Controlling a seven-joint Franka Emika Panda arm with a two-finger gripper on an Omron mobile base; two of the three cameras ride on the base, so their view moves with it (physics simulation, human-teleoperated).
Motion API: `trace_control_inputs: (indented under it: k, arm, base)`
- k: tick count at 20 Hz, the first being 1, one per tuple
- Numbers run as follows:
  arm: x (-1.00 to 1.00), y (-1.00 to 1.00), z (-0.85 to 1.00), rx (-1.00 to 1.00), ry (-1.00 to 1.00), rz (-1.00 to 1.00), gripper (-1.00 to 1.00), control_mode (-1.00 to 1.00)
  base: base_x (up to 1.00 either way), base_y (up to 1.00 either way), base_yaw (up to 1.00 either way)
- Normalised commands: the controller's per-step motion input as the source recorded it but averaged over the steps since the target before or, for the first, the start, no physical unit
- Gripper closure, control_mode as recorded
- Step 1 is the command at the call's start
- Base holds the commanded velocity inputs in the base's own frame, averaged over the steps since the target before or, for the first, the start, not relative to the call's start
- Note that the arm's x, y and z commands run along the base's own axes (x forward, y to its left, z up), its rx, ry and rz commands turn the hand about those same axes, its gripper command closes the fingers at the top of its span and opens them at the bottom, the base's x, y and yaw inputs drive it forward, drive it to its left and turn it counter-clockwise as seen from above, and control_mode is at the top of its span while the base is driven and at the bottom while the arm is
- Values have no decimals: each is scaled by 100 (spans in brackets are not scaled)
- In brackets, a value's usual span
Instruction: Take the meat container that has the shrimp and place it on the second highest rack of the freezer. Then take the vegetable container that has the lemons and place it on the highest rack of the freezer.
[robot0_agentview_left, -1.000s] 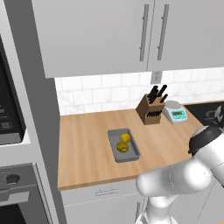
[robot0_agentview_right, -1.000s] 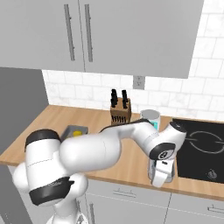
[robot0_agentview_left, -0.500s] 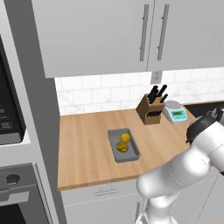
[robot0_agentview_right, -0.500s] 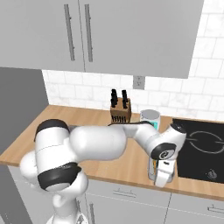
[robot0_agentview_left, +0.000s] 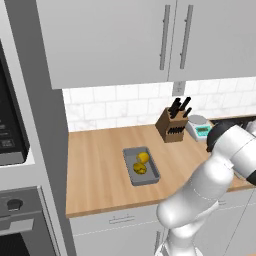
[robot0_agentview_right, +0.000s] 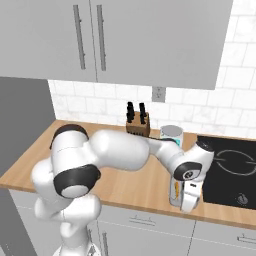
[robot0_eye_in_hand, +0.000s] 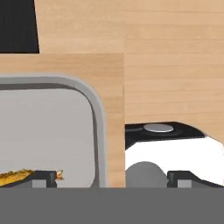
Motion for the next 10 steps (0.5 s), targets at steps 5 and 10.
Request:
trace_control_inputs:
  k: [5, 10]
  arm:
    - [10, -23, -16, 2, 0, 0, -100, -100]
    - [0, -15, -29, 2, 0, 0, -100, -100]
  base:
    - [0, 0, 0]
    - [0, 0, 0]
